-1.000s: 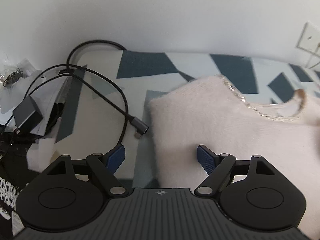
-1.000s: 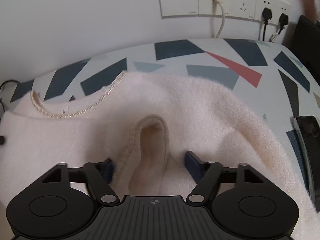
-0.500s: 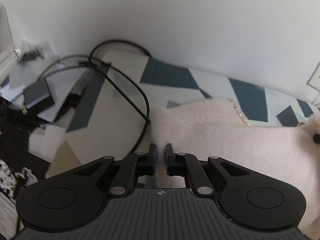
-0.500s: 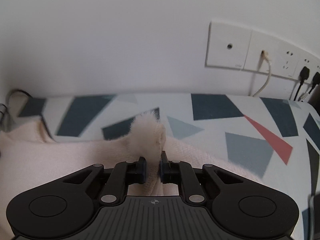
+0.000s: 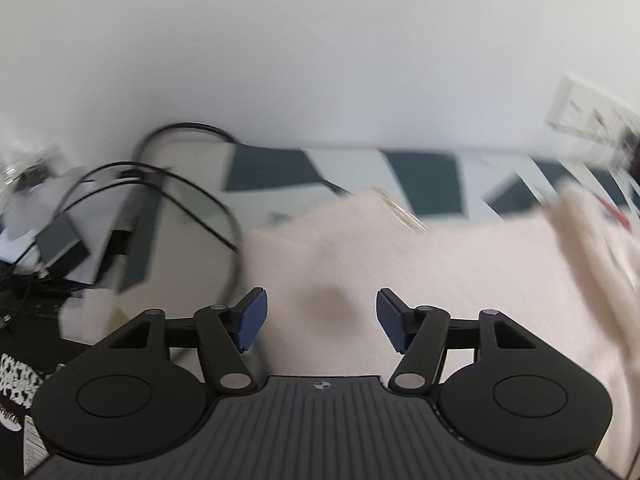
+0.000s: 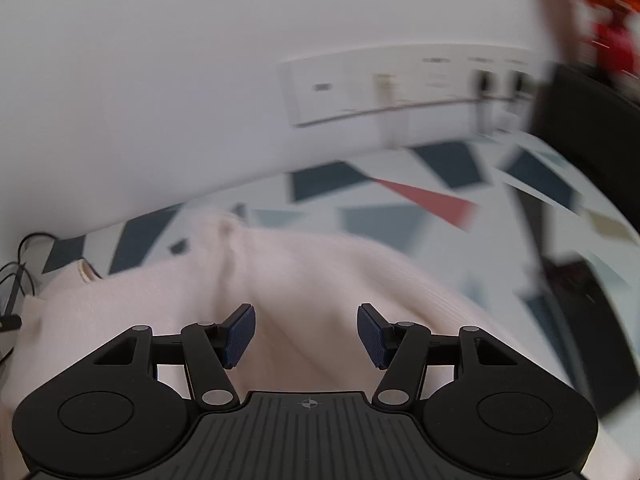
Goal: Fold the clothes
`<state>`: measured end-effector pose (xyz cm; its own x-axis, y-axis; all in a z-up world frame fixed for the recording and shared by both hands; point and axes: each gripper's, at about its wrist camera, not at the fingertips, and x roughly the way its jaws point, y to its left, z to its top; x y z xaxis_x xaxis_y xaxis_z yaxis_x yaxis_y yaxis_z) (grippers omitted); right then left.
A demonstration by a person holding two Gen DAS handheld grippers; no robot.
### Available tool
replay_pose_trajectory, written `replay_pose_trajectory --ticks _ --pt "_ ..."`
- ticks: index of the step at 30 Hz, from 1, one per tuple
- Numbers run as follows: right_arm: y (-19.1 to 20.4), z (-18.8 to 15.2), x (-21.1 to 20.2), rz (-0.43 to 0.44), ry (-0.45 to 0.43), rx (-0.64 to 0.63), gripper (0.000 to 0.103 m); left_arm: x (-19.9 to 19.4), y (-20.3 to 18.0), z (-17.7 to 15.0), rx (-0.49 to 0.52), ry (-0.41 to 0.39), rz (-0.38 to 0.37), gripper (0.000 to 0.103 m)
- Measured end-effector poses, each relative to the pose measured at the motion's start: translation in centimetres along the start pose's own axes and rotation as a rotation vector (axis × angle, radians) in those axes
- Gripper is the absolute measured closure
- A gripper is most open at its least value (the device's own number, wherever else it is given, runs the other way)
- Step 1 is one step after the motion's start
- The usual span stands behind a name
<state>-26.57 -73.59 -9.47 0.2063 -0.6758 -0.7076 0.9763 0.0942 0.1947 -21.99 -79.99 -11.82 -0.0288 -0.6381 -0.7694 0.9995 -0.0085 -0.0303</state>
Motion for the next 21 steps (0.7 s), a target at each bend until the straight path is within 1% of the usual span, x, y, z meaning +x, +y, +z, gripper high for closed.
replay_pose_trajectory --ticks 3,6,8,12,14,16,18,19,20,21 --pt "-4.3 -2.2 -4.1 -0.089 -0.020 0.066 0.050 0.2 -2.5 -1.2 0.093 0.027 -0.026 0.040" --pt "-9.7 -4.5 -7.3 -0.210 -0.016 0.171 0.049 0.8 -4.7 -2.3 0.144 0.058 -0.049 0.040" --pt "-13.2 -6.2 -8.9 -0.294 -0.011 0.252 0.048 1.0 -5.8 -2.8 0.145 0.063 -0.051 0.040" --pt "-17.6 -9.7 -10.2 -0.394 -0.018 0.414 0.047 1.8 -7.4 -3.3 0.156 0.066 -0.021 0.040" --pt "-18.1 -10.7 -10.1 -0.415 -0.011 0.435 0.047 2.0 -7.7 -3.2 0.157 0.067 -0.007 0.038" --pt "-17.9 -11.2 -9.8 -0.424 -0.006 0.426 0.047 2.1 -8.0 -3.0 0.155 0.071 0.002 0.038" --pt "-17.4 -11.3 -10.2 -0.457 -0.022 0.419 0.046 2.1 -8.2 -2.8 0.151 0.081 0.006 0.038" --pt "-17.1 -11.3 -10.7 -0.482 -0.044 0.415 0.044 2.1 -8.3 -2.7 0.150 0.085 0.007 0.038" --pt "-16.9 -11.3 -11.4 -0.513 -0.075 0.409 0.036 2.1 -8.4 -2.8 0.151 0.086 0.008 0.038" --pt "-16.8 -11.4 -11.9 -0.540 -0.101 0.403 0.033 2.1 -8.4 -2.8 0.152 0.087 0.009 0.038"
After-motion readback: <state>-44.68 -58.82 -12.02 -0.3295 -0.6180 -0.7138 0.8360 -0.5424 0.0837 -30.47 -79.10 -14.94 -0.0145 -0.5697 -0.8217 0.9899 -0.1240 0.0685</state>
